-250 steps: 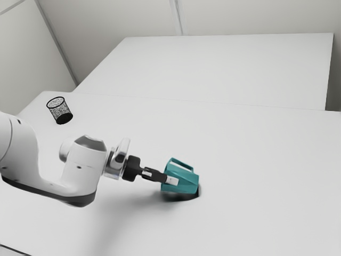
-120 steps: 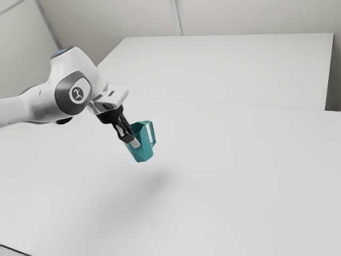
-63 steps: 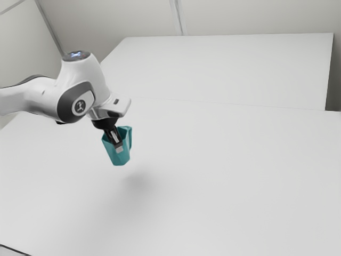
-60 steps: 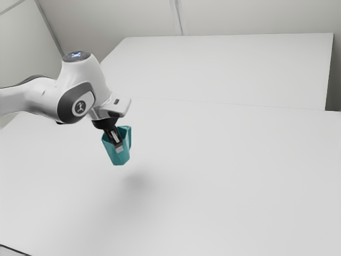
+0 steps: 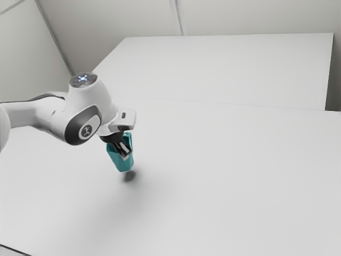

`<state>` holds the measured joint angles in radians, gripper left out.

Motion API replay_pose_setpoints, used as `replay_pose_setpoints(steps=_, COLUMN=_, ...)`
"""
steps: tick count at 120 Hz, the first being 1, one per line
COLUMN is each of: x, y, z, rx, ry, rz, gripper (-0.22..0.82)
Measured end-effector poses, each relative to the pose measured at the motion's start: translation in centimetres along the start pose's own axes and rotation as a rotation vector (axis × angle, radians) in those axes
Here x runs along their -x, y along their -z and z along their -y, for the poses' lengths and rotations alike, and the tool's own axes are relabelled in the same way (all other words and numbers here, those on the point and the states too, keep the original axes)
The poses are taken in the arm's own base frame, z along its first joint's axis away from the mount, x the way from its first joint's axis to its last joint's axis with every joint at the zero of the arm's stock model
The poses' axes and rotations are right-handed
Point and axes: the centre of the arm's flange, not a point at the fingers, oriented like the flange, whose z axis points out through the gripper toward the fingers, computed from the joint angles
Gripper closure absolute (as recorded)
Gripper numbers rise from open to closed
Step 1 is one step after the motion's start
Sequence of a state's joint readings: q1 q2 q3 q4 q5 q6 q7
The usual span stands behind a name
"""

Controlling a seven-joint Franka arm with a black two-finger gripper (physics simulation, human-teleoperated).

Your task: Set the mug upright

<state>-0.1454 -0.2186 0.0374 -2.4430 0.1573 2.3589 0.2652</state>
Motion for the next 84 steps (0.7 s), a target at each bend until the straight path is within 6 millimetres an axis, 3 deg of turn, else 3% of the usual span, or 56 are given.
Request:
replay_pose_setpoints(steps=34, x=-0.7, y=-1.6, z=-0.4, rx=-0.008, ry=0.064, rz=-0.006, gripper=0.78)
replay_pose_setpoints(steps=84, x=-0.1, y=-3.9, z=-1.4, rx=0.003, ry=0.133, rz=0.033, gripper=0.78)
